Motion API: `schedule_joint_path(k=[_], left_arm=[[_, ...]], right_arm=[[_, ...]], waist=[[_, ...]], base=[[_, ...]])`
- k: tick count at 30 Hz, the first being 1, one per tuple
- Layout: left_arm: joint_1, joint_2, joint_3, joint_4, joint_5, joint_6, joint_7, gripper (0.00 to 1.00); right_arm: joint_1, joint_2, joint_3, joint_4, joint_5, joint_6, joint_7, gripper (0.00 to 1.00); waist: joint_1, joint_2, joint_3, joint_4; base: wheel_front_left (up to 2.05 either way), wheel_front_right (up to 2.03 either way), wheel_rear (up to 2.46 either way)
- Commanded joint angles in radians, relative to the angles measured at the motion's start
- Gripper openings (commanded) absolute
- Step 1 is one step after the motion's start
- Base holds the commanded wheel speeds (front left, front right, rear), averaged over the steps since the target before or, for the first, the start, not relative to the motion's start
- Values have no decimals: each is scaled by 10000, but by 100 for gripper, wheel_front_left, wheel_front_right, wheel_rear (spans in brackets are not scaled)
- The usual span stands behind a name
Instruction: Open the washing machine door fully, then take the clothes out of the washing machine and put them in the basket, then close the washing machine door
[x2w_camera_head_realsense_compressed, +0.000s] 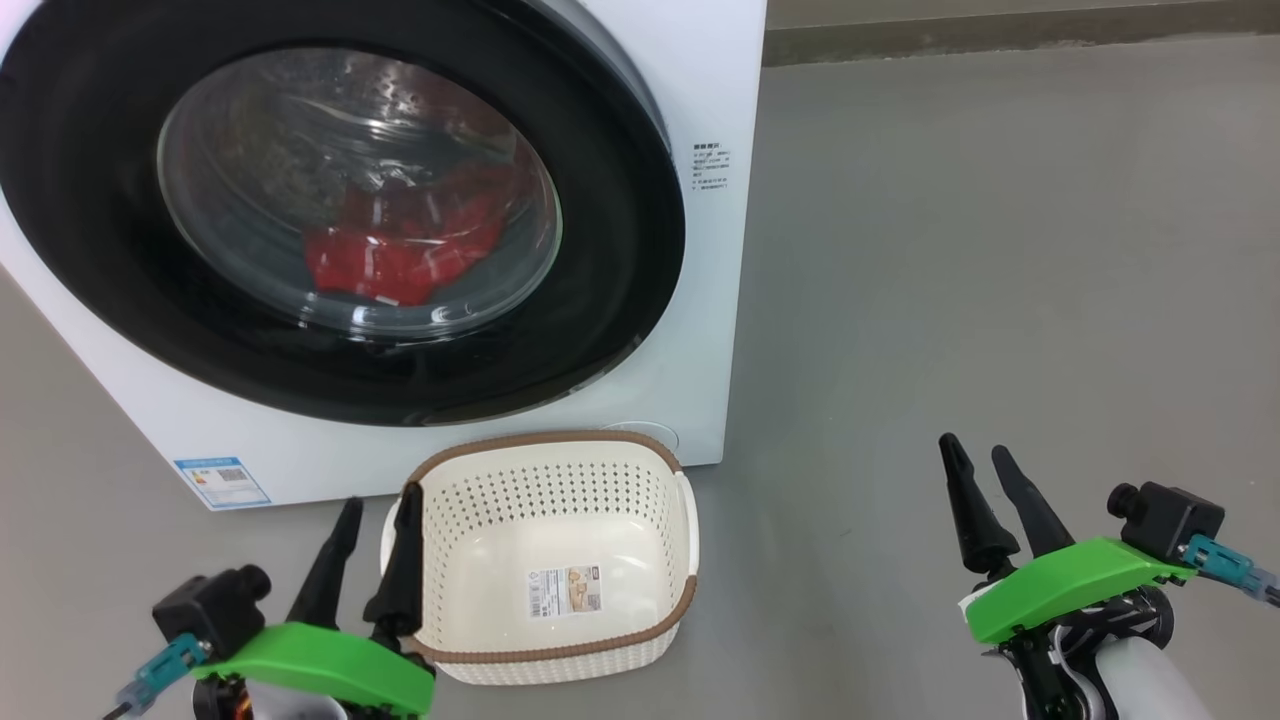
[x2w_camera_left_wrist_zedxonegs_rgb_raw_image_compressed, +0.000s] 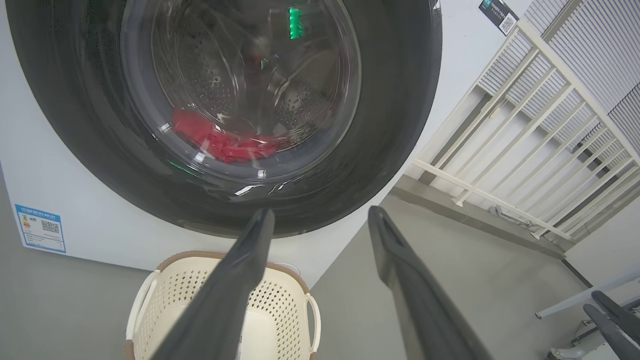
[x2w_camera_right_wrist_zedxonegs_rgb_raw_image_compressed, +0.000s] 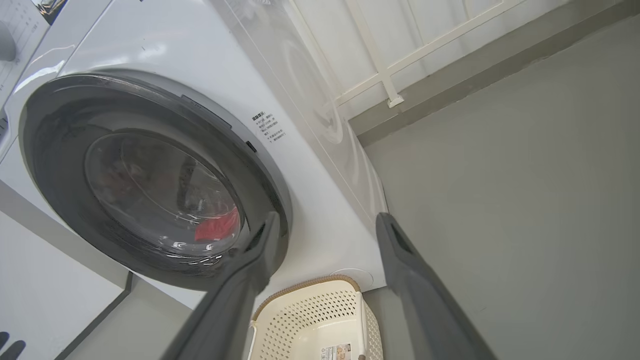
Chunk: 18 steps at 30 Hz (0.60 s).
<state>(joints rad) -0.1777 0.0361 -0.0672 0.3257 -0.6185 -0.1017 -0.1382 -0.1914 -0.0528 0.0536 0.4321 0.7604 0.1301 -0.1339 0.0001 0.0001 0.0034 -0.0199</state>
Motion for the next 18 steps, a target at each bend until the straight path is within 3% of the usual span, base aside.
schedule_joint_path(k=[1, 18], left_arm=[[-593, 106, 203, -284, 292, 36, -128, 100], [-1025, 120, 83, -11, 2374, -23, -613, 100]], right_arm=[[-568, -77, 224, -208, -350, 4, -146, 100], [-927, -17, 366, -112, -2655, 5, -642, 100]], waist=[[-1, -1, 1, -1], [-1, -1, -30, -37]], base=[[0, 0, 0], [0, 0, 0]])
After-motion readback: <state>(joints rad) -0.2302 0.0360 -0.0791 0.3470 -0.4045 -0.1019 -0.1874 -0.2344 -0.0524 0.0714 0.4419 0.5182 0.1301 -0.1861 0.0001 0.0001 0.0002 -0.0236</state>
